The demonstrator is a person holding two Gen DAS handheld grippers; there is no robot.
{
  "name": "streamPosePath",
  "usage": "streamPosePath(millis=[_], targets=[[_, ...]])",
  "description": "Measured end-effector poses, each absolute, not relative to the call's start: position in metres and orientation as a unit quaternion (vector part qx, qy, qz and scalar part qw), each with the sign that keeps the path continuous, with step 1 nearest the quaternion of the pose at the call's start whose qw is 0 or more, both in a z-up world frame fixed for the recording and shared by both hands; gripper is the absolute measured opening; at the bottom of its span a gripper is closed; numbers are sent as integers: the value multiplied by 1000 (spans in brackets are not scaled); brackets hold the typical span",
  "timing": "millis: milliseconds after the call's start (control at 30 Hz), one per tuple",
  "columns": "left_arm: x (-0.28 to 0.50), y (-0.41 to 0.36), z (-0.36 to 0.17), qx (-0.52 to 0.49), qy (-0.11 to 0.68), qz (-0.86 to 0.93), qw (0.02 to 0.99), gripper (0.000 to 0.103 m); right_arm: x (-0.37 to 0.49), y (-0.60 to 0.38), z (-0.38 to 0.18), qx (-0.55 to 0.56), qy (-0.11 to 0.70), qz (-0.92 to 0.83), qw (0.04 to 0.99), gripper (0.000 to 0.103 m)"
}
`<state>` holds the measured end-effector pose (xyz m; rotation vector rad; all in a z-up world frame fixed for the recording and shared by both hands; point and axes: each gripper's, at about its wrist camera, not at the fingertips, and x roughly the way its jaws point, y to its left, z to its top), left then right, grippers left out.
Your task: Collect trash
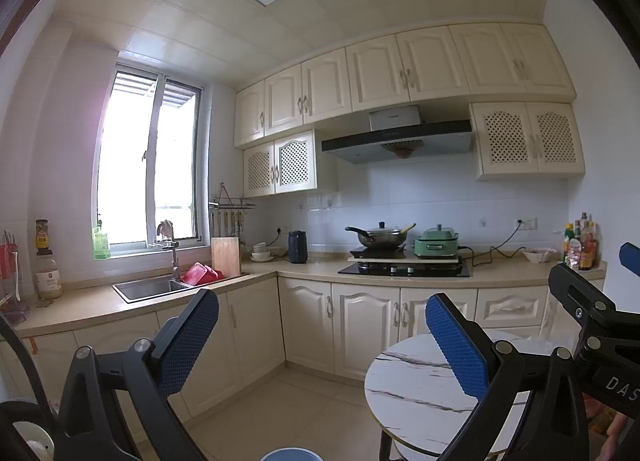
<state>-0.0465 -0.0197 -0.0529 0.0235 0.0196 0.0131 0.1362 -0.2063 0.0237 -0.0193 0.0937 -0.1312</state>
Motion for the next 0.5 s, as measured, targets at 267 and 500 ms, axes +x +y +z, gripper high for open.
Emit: streamPosePath(millis=[267, 500], targets=[[-42, -23, -58, 14, -1, 13, 1000, 103, 137, -205, 23, -10, 47, -65, 997, 103], [-36, -22, -61, 15, -1, 14, 1000, 103, 138, -205, 22, -12, 48, -64, 997, 103]])
